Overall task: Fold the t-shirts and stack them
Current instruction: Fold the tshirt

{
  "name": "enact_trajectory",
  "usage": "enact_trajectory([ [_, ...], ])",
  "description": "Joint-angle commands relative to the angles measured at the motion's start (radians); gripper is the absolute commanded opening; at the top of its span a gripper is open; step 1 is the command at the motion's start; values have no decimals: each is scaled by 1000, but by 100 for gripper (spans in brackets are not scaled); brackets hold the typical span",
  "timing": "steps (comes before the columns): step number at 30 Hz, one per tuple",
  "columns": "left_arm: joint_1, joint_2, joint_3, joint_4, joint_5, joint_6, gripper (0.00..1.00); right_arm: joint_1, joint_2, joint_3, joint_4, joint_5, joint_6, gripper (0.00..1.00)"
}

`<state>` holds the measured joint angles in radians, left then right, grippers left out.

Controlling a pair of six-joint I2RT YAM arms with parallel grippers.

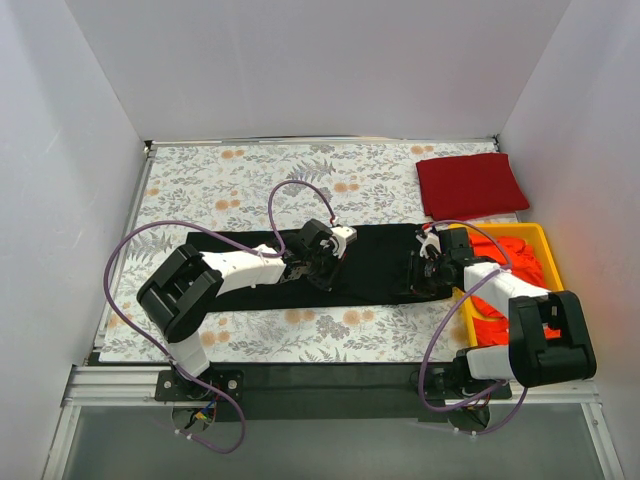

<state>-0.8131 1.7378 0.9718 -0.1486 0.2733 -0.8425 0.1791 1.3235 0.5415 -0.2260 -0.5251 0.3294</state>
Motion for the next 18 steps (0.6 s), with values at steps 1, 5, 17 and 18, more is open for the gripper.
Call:
enact_trajectory([
  [1, -4, -27, 16, 15, -8, 3, 0, 10, 11, 0, 48, -21, 11, 32],
  [5, -4, -27, 13, 15, -9, 3, 0, 16, 8, -2, 65, -29, 16, 27],
  [17, 0, -31, 50, 4, -101, -39, 0, 19, -30, 69, 62, 26, -64, 1],
  [18, 2, -27, 57, -6, -114, -49, 0, 19, -27, 83, 60, 31, -73, 1],
])
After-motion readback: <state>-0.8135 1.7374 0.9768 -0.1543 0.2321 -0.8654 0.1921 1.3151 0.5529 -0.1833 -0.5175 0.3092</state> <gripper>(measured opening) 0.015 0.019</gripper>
